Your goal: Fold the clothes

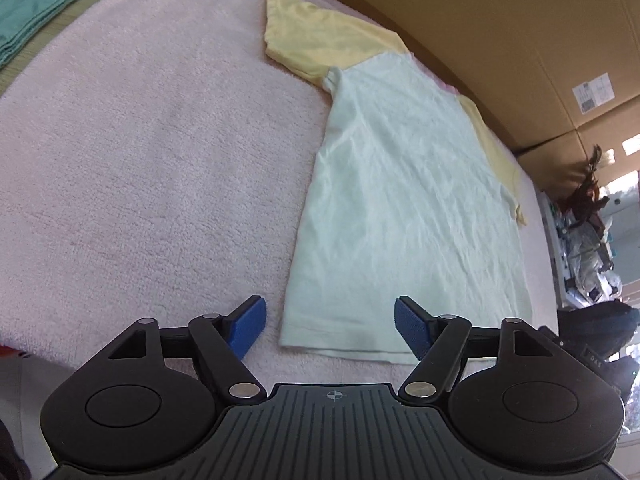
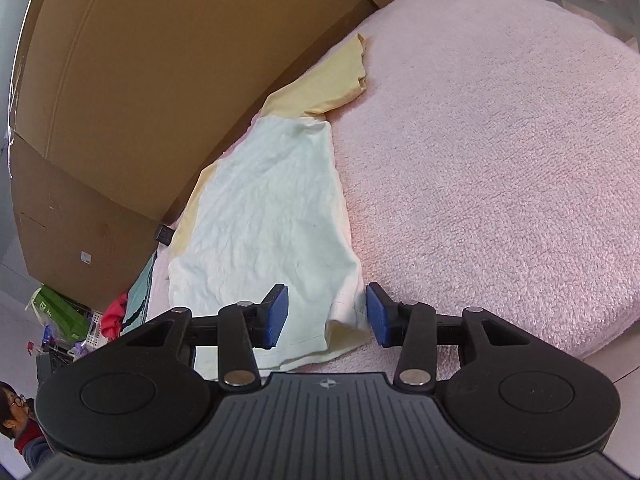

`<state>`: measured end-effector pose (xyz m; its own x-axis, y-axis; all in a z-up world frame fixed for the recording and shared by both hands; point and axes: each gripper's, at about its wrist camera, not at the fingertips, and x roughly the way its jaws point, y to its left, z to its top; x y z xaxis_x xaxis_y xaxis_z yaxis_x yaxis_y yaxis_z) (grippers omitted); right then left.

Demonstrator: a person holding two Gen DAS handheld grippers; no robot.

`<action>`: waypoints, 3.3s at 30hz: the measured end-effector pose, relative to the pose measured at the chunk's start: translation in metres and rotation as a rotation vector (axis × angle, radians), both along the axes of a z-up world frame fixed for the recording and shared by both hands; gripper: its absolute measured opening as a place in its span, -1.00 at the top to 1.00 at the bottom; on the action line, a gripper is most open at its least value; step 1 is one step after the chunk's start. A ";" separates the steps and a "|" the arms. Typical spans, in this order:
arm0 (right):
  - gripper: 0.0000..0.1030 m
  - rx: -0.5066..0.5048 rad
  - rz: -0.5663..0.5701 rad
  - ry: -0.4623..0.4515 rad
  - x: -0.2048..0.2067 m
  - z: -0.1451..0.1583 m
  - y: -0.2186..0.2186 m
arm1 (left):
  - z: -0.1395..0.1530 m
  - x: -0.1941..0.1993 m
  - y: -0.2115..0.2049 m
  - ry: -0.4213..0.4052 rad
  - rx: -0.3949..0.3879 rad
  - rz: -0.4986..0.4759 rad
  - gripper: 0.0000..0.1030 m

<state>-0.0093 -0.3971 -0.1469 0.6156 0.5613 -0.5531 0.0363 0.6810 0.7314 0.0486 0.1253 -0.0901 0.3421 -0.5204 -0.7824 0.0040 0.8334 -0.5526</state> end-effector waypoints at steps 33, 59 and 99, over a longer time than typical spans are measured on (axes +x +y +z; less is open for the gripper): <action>0.91 0.249 -0.010 -0.014 -0.018 0.011 -0.028 | -0.002 -0.024 0.041 0.084 -0.260 0.159 0.96; -0.58 0.205 0.034 0.044 0.006 -0.011 -0.016 | -0.028 0.009 0.017 0.170 -0.266 0.016 0.32; 0.93 0.129 0.025 0.044 -0.004 0.014 -0.017 | -0.012 -0.003 0.046 0.195 -0.229 0.016 1.00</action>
<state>-0.0132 -0.4141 -0.1331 0.5774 0.6445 -0.5012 0.0545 0.5821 0.8113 0.0456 0.1712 -0.1024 0.2070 -0.6867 -0.6969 -0.1329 0.6860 -0.7154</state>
